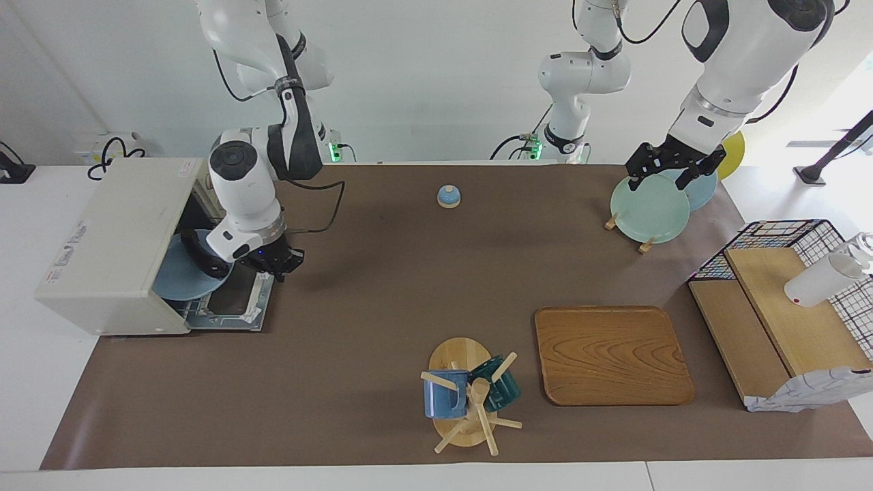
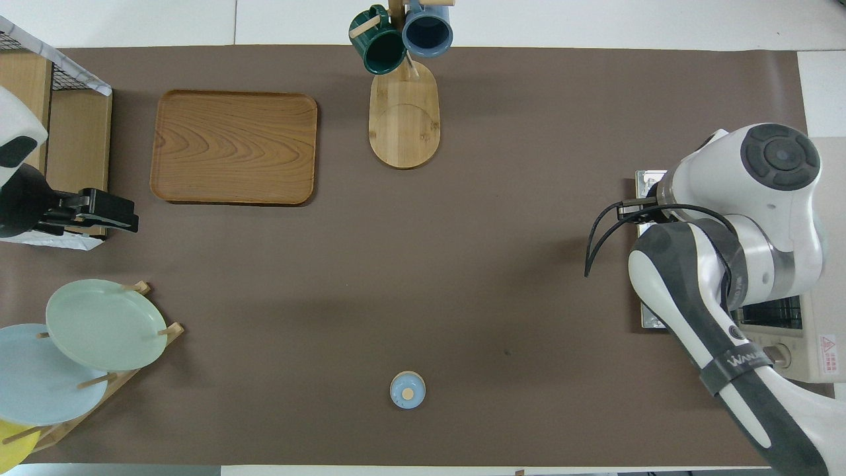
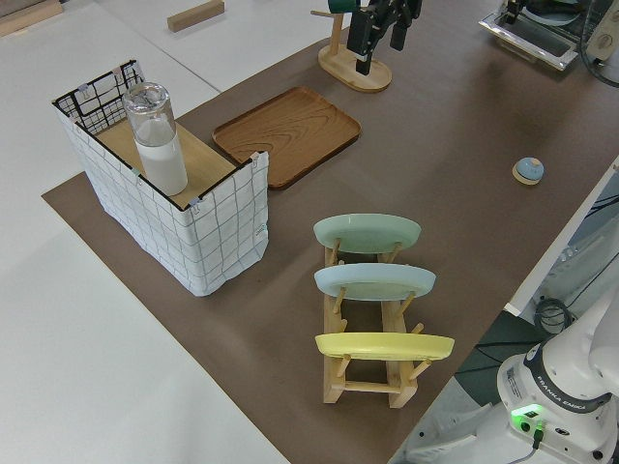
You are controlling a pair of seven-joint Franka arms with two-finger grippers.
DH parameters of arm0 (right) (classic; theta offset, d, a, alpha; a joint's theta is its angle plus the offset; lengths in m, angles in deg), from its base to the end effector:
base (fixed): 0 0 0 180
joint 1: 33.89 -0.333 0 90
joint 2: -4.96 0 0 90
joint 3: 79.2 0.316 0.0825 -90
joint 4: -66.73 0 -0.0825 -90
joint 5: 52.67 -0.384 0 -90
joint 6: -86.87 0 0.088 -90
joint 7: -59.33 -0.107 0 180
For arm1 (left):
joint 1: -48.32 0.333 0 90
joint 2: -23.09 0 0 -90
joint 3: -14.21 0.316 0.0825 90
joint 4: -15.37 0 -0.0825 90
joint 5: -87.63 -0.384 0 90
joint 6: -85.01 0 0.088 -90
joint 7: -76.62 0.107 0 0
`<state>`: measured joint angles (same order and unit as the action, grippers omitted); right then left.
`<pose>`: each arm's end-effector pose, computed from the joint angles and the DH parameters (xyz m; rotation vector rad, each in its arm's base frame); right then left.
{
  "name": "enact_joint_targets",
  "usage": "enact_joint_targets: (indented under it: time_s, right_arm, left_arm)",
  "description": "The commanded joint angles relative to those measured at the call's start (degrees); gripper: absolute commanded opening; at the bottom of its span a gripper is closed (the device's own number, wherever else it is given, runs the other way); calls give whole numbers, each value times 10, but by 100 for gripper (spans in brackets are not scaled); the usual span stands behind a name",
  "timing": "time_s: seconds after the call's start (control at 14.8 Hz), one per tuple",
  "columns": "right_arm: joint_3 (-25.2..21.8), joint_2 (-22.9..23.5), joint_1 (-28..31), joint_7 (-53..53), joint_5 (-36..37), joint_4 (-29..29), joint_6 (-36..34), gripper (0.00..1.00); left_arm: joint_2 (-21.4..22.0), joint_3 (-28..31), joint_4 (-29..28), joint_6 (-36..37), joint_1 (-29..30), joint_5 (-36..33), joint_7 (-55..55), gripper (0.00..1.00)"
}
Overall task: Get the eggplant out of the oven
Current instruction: 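Grasp the light blue plate inside the oven with the right gripper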
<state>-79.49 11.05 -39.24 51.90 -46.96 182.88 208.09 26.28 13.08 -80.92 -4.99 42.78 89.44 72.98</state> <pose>0.5687 0.0458 0.3950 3.0548 0.0170 -0.0129 0.5307 -0.0657 0.6032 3.1138 -0.0809 -0.0882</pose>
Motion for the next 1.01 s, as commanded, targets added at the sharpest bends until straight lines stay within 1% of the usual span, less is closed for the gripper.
enact_joint_targets:
  time_s: [0.0,0.07,0.14,0.2,0.41,0.54,0.74,0.95]
  right_arm:
    - [-2,-13,15,0,-3,-4,-33,19]
    - [-1,-23,16,-4,-3,-7,-50,49]
    - [-1,-32,11,-6,3,-7,-66,60]
    - [-1,-35,10,-8,4,-5,-72,64]
    - [-1,-34,17,5,10,-3,-67,61]
    - [-1,-34,11,4,10,-1,-58,56]
    - [2,-35,10,7,54,-1,-61,55]
    - [-1,-40,27,36,63,11,-65,50]
  left_arm:
    - [5,2,-2,-5,2,1,4,100]
    - [5,2,-1,-6,2,1,0,100]
    - [4,2,1,-5,2,1,0,100]
    - [4,2,1,-6,2,1,-1,100]
    - [4,1,0,-7,-4,1,-1,100]
    - [4,-2,0,-10,-5,1,1,100]
    - [5,-3,-1,-8,0,1,0,100]
    - [5,-2,-1,-10,1,1,0,100]
